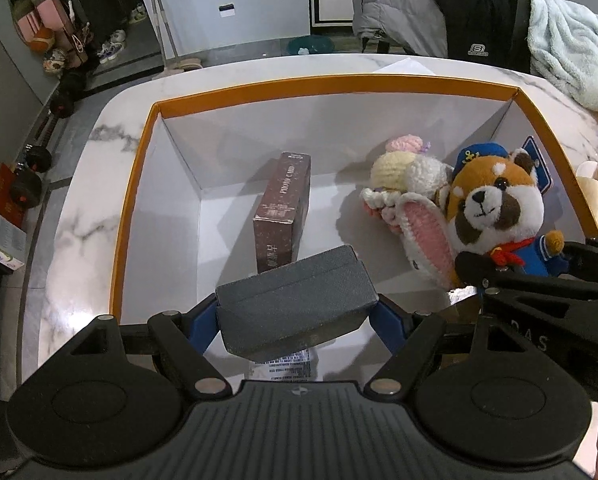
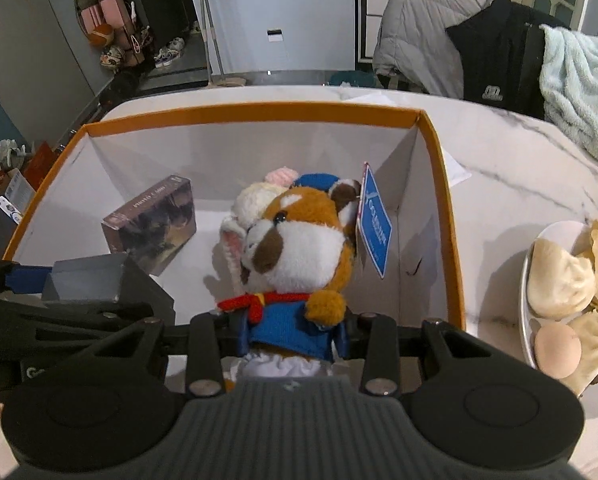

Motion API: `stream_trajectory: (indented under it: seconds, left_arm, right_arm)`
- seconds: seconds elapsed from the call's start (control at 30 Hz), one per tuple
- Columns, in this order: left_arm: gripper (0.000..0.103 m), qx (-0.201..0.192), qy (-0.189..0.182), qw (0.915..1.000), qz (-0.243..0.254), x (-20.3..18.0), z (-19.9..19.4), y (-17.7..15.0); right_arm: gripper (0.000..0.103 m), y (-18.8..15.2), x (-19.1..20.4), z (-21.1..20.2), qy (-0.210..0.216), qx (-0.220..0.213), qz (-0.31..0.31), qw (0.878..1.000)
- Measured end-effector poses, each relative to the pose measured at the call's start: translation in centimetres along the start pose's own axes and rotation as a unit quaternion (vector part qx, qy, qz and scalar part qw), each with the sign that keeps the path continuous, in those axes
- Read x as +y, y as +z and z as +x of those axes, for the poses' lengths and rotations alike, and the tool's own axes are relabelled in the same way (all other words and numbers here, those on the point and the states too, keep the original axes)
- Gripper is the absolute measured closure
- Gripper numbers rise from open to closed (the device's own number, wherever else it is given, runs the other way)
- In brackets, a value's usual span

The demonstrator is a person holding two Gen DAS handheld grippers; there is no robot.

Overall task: Organize objects
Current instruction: 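Lower both tools into the box and open both grippers to release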

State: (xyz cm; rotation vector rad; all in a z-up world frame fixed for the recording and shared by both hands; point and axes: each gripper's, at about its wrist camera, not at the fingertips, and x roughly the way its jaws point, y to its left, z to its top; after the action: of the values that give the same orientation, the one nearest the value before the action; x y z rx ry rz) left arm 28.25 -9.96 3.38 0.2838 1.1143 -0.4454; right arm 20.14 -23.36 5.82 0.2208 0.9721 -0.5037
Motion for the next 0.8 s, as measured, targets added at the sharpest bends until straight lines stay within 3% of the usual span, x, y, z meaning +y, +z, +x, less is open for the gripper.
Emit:
stream_trajectory:
  seconds: [0.8]
  left_arm:
    - [0.011, -0.001, 0.002, 1.0, -0.001, -0.2, -0.1, -1.4]
  right_arm:
    - [0.06, -0.6, -0.6, 0.2, 0.011, 0.008, 0.016, 1.0]
